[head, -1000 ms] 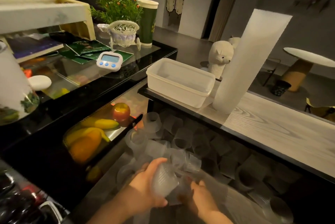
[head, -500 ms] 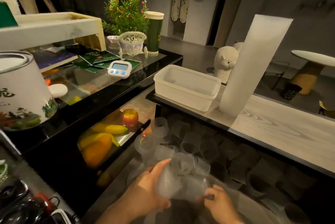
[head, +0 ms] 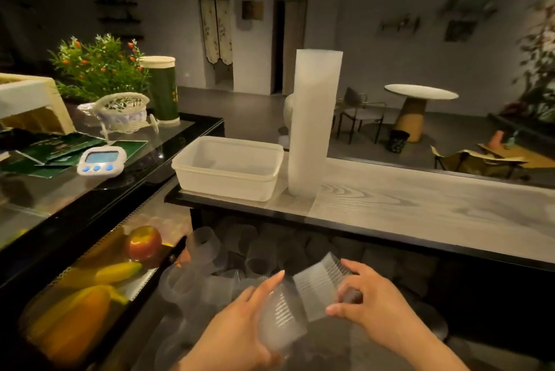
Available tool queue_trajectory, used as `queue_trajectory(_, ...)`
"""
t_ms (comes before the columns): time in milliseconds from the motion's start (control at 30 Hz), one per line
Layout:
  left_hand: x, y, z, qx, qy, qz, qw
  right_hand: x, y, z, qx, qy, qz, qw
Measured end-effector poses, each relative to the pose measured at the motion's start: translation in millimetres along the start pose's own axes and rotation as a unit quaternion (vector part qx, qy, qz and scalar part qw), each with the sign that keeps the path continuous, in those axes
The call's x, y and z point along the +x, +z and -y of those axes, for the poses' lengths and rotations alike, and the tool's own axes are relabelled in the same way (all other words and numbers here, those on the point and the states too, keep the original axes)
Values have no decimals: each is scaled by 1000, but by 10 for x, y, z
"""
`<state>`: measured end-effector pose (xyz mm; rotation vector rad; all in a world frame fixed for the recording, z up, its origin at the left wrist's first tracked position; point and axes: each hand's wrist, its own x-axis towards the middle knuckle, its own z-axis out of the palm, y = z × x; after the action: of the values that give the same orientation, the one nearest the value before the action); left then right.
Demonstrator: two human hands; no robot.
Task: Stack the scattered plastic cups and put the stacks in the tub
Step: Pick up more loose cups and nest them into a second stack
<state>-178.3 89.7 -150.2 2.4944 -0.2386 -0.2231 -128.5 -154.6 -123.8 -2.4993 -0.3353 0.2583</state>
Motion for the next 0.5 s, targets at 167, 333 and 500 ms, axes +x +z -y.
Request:
queue_trajectory(167,203,31,-84,5,-27,24,999,-99,-97,121,-24,-7,-2,1000)
queue_trajectory(333,492,38,-106,-4,-73,88,993,-136,-262,160,16,-28,-1,999)
queue_trajectory(500,739,-155,-165,-50,-159,101,981,-141,-324,112,7,-35,50,998)
